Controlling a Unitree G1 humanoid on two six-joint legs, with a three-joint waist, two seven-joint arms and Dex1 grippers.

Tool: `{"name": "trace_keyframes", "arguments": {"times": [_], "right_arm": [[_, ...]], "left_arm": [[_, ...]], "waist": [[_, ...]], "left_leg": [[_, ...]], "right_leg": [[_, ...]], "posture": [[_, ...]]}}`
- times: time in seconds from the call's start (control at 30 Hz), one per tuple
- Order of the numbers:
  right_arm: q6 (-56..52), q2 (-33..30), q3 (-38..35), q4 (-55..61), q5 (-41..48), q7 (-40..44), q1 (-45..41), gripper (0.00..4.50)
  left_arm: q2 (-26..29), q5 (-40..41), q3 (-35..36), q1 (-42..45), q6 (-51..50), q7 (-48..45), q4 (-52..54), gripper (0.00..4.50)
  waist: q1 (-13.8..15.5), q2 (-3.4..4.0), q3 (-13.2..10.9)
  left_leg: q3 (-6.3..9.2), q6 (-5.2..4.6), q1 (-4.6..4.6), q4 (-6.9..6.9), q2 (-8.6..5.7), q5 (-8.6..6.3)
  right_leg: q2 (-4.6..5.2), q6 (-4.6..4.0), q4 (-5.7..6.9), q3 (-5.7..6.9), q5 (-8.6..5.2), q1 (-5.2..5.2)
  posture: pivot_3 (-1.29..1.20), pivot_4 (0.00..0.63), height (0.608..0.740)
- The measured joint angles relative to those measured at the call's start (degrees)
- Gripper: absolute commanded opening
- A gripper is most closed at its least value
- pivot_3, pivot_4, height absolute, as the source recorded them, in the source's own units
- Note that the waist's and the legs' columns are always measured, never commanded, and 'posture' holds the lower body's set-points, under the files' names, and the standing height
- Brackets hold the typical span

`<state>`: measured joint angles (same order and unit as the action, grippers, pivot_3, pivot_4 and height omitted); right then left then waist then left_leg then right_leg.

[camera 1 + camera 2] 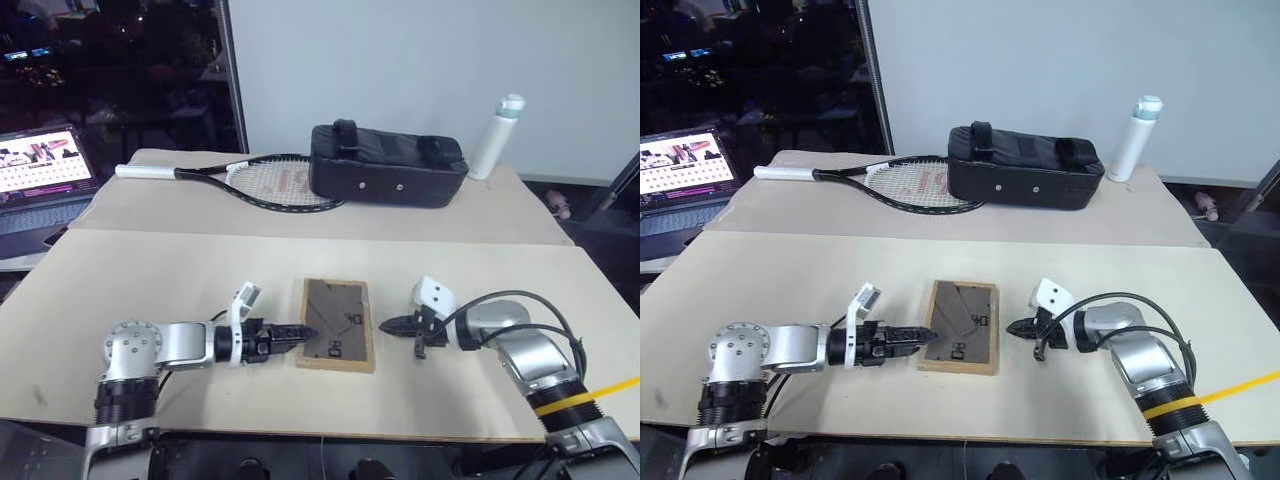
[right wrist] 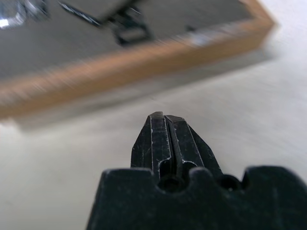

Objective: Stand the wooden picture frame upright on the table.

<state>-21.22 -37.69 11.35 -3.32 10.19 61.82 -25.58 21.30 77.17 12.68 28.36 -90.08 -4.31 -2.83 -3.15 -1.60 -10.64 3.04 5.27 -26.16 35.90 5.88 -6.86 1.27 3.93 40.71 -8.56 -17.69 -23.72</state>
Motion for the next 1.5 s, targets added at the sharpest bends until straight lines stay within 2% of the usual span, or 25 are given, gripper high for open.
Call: {"name": "trace_keyframes", "arguments": {"times": [0.2,0.27,0.37,0.53,0.7,0.77,0.83,0.93,1.07,1.23,1.37,1.5], "right_arm": [[-2.3,1.1,0.0,4.0,0.1,-1.4,2.1,0.00],[-2.9,1.3,0.1,4.9,0.1,-2.0,2.8,0.00],[-3.5,1.8,0.1,6.5,0.1,-3.1,3.7,0.00],[-4.3,1.8,-0.5,6.6,0.2,-3.8,3.7,0.00],[-9.3,-0.9,-5.6,6.5,5.4,-2.3,3.4,0.00],[-14.3,-4.7,-12.4,5.9,10.7,-0.6,2.1,0.00],[-19.9,-6.9,-17.9,6.5,16.9,0.9,-0.4,0.59],[-27.0,-3.5,-20.6,9.8,25.2,0.8,-5.7,1.43],[-28.0,1.4,-15.6,10.7,26.5,-1.0,-7.7,2.78],[-24.0,7.8,-6.6,1.0,21.9,-0.5,-14.0,4.46],[-20.3,8.7,-4.0,-4.7,19.4,2.7,-15.9,4.46],[-18.2,8.6,-2.5,-4.9,18.2,6.7,-15.9,4.46]], "left_arm": [[-2.8,3.3,-1.0,1.4,0.0,4.0,-2.8,4.42],[-3.2,4.4,-1.0,1.8,-0.1,4.7,-4.0,4.00],[-2.9,6.0,-0.9,1.8,-0.8,6.1,-6.3,3.10],[-1.8,9.1,-0.3,2.1,-1.9,5.7,-9.4,1.25],[-0.3,10.0,-0.2,4.5,-1.7,5.8,-12.5,1.15],[2.5,9.4,0.3,6.2,-1.5,4.8,-14.1,1.15],[5.1,7.4,0.1,8.0,-1.6,2.9,-14.0,1.15],[5.9,4.1,-1.0,10.3,-1.7,0.8,-13.2,1.15],[5.2,1.7,-2.5,10.6,-1.7,-1.9,-12.1,1.15],[4.4,1.1,-4.8,13.8,-2.2,-3.2,-11.5,1.15],[5.1,1.0,-5.8,14.8,-2.2,-3.5,-11.8,1.15],[4.5,-0.4,-6.3,16.2,-2.2,-3.5,-13.3,1.15]], "waist": [[0.9,0.06,0.1],[0.9,0.05,0.1],[0.9,0.04,0.1],[0.5,0.02,0.1],[0.6,0.00,0.0],[0.7,-0.03,0.0],[0.5,-0.04,0.0],[-0.3,-0.04,0.0],[-0.5,-0.09,0.0],[-0.5,-0.09,-0.1],[-0.1,-0.07,-0.1],[0.3,-0.06,-0.1]], "left_leg": [[0.09,0.00,0.17,-0.01,-0.19,-0.02],[0.10,-0.01,0.11,-0.02,-0.26,-0.03],[0.12,-0.03,0.07,-0.04,-0.27,-0.05],[0.15,-0.03,0.07,-0.05,-0.27,-0.04],[0.16,-0.03,-0.03,-0.02,-0.28,-0.04],[0.16,-0.03,-0.10,-0.02,-0.29,-0.04],[0.17,-0.03,-0.08,-0.10,-0.29,-0.04],[0.20,-0.03,-0.01,-0.17,-0.28,-0.04],[0.23,-0.03,-0.13,-0.16,-0.29,-0.04],[0.24,-0.02,-0.17,-0.14,-0.29,-0.03],[0.24,-0.02,-0.24,-0.23,-0.29,-0.03],[0.26,-0.02,-0.25,-0.31,-0.29,-0.03]], "right_leg": [[0.15,0.14,-0.60,0.07,-0.02,0.56],[0.23,0.20,-0.64,0.07,-0.03,0.56],[0.23,0.21,-0.65,0.07,-0.03,0.52],[0.22,0.21,-0.62,0.10,-0.03,0.48],[0.23,0.21,-0.63,0.11,-0.03,0.43],[0.24,0.21,-0.65,0.11,-0.02,0.38],[0.22,0.19,-0.65,0.11,-0.03,0.35],[0.21,0.17,-0.64,0.12,-0.04,0.38],[0.23,0.19,-0.69,0.17,-0.04,0.35],[0.24,0.20,-0.68,0.20,-0.02,0.30],[0.24,0.20,-0.73,0.22,-0.03,0.25],[0.23,0.19,-0.73,0.25,-0.04,0.22]], "posture": [[0.00,0.150,0.676],[0.00,0.150,0.676],[0.00,0.150,0.676],[0.00,0.150,0.676],[0.00,0.150,0.676],[0.00,0.150,0.676],[0.00,0.150,0.676],[0.00,0.150,0.676],[0.00,0.150,0.676],[0.00,0.150,0.676],[0.00,0.150,0.676],[0.00,0.150,0.676]]}}
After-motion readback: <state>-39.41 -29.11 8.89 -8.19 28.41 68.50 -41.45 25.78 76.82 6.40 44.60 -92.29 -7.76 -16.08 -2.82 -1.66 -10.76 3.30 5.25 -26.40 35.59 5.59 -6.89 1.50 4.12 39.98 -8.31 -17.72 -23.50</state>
